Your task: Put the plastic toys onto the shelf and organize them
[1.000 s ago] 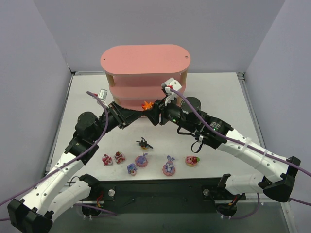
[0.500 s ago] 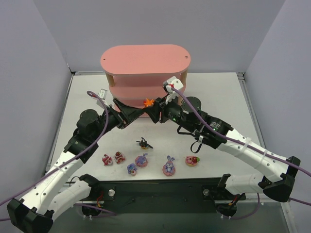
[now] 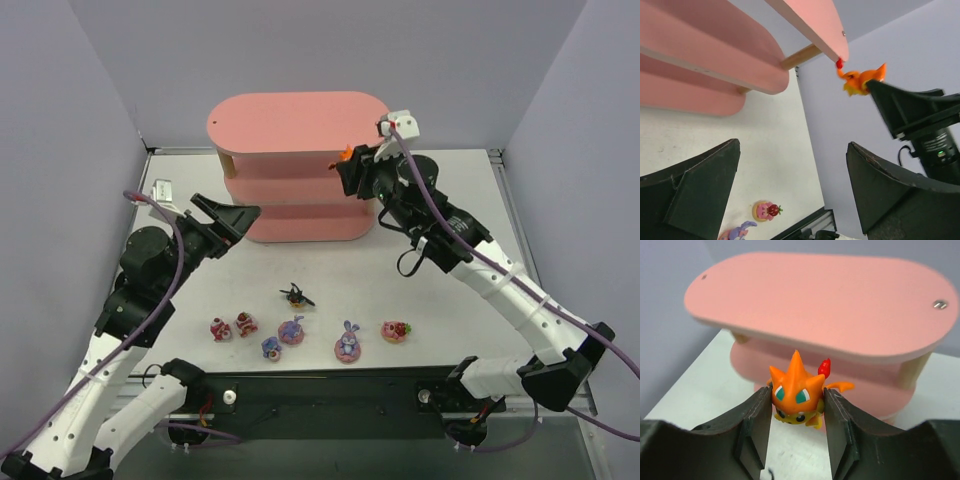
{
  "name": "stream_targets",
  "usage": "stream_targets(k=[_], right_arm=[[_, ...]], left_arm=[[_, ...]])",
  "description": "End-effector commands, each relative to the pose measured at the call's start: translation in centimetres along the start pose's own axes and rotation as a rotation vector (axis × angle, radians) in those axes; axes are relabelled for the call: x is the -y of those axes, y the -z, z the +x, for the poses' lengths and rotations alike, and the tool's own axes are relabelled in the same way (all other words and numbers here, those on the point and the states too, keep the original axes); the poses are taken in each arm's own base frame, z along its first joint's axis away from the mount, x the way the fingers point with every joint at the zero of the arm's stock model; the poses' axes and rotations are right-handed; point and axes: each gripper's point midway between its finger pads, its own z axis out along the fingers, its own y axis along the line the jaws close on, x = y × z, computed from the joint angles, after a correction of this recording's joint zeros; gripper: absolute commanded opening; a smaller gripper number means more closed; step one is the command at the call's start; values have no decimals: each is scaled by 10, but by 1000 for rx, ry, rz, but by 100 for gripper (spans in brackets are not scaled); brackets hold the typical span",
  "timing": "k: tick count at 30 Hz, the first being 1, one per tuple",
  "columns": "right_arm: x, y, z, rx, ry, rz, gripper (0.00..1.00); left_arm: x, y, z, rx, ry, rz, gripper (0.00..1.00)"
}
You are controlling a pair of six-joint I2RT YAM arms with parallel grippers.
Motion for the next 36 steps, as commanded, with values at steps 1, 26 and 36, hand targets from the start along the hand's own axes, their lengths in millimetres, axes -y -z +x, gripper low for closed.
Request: stream_targets(k=[1,26,36], right_arm=[[22,-9,-72,172,-25,84,0],[63,-66,-79,148,40,200,0],[65,-75,-65,229,78,167,0]], left_arm=[[-10,-1,-2,-40,-91,-53,97],[-47,-16,22,-159,-86,-97,97],[-48,-12,20,-132,-89,-76,97]])
